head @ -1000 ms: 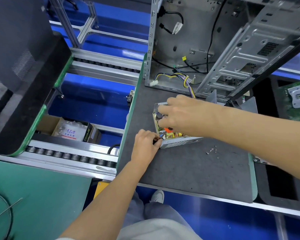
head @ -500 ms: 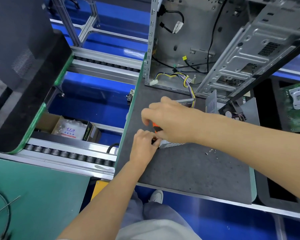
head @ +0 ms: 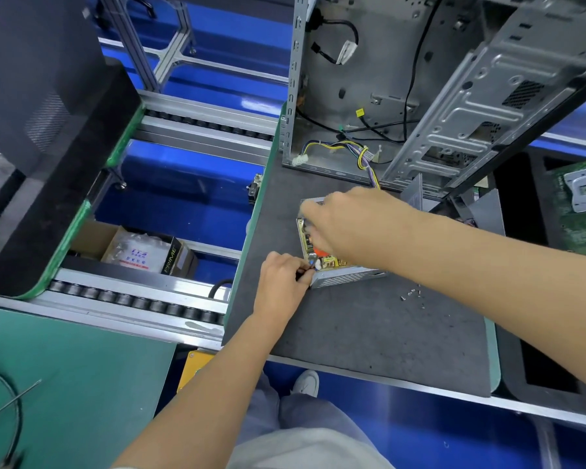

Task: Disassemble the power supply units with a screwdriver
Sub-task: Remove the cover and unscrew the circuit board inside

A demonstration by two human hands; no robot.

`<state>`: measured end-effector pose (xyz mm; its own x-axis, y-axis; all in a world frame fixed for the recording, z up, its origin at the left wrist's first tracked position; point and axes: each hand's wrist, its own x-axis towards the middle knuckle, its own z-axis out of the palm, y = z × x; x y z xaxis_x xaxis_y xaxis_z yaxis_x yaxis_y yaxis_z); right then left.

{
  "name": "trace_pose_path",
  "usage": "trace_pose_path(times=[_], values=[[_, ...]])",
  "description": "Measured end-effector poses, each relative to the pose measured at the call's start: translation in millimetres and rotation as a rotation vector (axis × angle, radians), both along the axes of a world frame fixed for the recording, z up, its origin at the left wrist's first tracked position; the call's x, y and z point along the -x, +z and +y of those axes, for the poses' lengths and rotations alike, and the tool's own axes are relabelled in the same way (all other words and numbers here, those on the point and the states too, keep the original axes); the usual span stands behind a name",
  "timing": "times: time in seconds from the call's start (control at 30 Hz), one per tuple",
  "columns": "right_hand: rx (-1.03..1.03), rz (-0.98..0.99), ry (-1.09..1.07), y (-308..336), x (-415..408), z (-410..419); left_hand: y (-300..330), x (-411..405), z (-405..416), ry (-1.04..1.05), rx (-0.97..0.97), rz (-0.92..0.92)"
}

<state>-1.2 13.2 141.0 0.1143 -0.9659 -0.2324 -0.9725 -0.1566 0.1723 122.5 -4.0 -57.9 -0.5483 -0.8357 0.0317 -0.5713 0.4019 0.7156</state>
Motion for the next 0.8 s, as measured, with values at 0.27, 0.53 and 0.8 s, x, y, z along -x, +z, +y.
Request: trace_pose_path(times=[0.27, 0.53, 0.8], values=[[-0.028, 0.077, 0.035, -6.8, 8.3, 1.0, -2.3, -0.9, 1.0, 0.029, -0.01, 0.013], [-0.054, 0.1, 0.113, -4.9, 11.6, 1.9, -2.8, 0.1, 2.1, 0.043, -0.013, 0.009], [-0.104, -0.016, 0.03, -4.5, 14.1, 3.9, -3.5, 0.2, 2.4, 0.037, 0.024, 0.002]])
